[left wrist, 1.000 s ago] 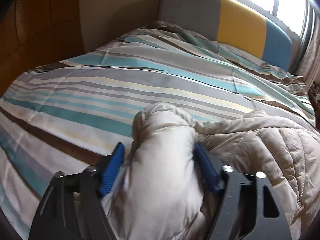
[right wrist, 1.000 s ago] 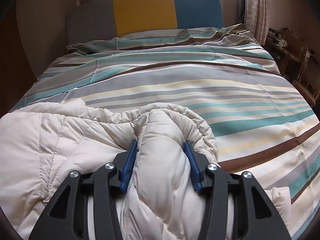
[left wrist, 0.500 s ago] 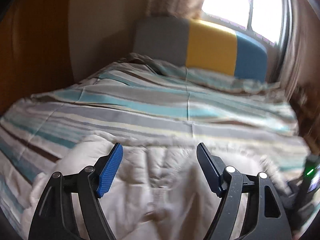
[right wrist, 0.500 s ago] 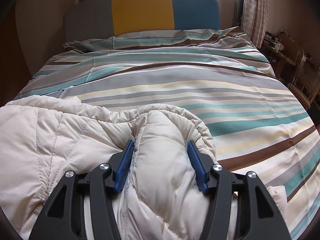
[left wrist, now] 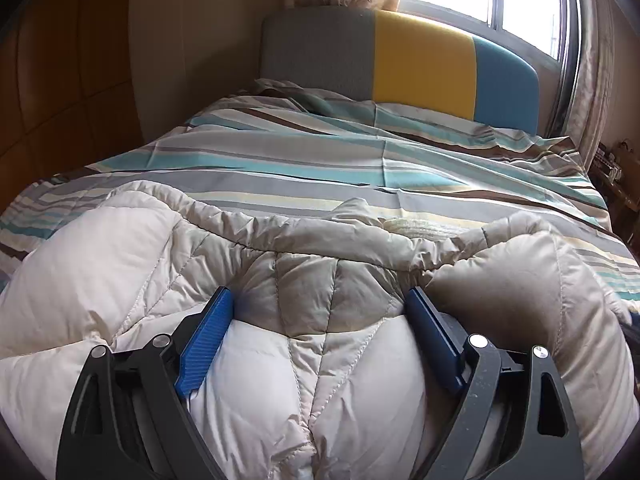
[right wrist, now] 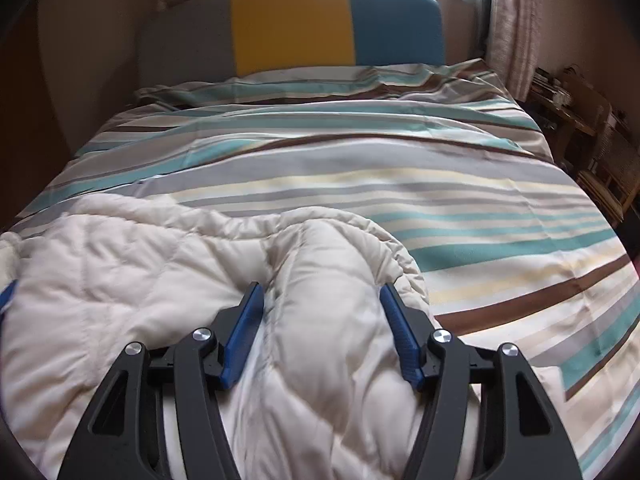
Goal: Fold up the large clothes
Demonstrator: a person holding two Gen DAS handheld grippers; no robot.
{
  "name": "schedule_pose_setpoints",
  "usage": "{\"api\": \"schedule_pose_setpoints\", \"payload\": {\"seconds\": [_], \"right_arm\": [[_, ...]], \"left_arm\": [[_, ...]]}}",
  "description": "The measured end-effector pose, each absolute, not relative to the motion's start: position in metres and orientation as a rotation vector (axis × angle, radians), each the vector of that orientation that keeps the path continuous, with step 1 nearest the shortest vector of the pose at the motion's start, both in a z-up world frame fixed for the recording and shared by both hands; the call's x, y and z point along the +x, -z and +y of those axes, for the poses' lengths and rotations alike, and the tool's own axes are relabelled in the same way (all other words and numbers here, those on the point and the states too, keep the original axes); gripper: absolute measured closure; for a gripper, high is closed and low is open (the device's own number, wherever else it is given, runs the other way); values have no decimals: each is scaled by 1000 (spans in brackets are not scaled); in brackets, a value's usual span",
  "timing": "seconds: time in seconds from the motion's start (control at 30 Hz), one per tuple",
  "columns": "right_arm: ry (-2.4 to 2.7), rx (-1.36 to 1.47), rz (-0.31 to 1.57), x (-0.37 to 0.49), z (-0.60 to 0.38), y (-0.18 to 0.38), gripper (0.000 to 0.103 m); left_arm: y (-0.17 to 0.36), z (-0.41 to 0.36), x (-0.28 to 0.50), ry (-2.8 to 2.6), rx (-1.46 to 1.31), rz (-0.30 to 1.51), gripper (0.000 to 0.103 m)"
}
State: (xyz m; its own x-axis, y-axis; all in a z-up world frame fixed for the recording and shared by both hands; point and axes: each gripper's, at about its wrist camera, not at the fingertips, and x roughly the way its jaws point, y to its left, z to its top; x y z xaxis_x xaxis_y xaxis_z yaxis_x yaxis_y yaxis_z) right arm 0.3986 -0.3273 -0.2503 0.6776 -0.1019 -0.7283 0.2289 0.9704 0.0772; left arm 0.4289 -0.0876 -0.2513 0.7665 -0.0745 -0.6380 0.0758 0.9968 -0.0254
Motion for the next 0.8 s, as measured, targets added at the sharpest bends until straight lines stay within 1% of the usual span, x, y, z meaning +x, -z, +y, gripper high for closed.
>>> {"api": "schedule_pose_setpoints", "payload": {"seconds": [0.07, 0.13, 0.23, 0.4, 0.5, 0.8], "right_arm": [[159, 178, 757, 388, -320, 230, 42], [120, 207, 712, 379, -307, 211, 37], [68, 182, 689, 386, -279, 201, 36], [73, 134, 752, 415, -253, 231, 38], [91, 162, 768, 420, -258, 253, 33], [121, 151, 747, 425, -257, 271, 30]], "left_arm": [[251, -88, 429, 80, 4, 694, 16], [250, -88, 428, 76, 8, 695, 16], [248, -90, 426, 68, 19, 694, 16], [248, -93, 426, 54, 37, 693, 16], [249, -95, 426, 47, 48, 696, 15], [254, -102, 431, 16, 87, 709, 14]]}}
